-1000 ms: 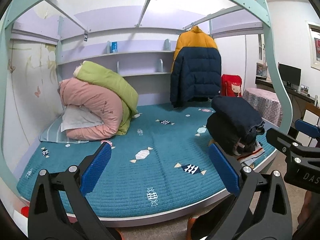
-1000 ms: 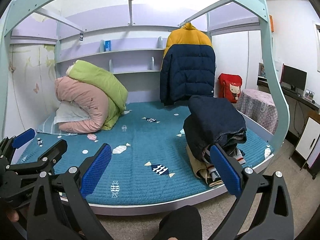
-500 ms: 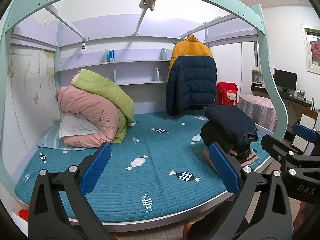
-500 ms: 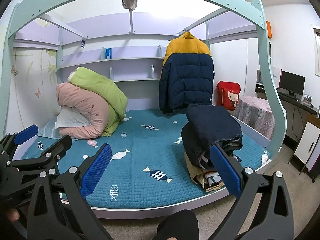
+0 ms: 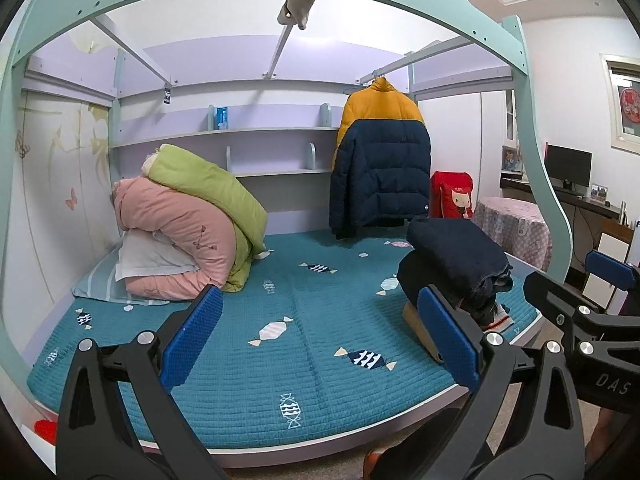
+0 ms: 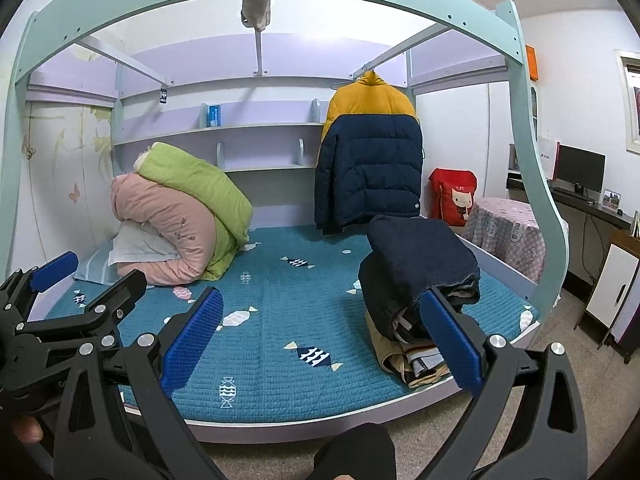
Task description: Fold large clothes
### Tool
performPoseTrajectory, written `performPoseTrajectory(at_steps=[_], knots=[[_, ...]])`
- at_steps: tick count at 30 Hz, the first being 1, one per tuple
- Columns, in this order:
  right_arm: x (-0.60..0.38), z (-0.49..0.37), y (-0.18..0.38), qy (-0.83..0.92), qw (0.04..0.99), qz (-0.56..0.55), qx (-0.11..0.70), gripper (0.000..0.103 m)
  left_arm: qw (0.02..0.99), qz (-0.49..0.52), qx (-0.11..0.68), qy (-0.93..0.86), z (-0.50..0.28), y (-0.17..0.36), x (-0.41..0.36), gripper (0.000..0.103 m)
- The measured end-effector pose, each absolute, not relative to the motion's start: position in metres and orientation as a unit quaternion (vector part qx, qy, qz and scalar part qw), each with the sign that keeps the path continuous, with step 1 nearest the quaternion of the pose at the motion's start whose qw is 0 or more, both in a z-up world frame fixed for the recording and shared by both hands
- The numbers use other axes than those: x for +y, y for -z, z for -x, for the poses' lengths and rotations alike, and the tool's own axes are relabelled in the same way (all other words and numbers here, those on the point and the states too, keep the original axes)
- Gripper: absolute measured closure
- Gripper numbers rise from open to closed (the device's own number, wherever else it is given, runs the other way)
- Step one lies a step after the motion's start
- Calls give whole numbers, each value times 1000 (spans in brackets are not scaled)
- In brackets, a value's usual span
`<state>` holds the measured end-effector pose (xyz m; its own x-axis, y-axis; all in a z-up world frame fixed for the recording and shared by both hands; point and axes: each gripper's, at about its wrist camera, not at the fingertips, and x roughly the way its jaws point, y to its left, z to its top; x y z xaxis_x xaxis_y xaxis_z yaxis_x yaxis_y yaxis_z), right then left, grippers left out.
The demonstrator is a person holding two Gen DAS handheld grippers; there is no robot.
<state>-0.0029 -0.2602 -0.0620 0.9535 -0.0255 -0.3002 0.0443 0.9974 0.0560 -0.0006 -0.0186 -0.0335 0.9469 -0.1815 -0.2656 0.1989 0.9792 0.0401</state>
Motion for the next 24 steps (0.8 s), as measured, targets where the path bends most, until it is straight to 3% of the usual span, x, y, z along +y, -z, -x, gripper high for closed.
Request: performPoseTrajectory(at_steps=[24], knots=[[-261,7,61,27,988,-36,151,8,987,-31,126,98,4,33,-31,5]])
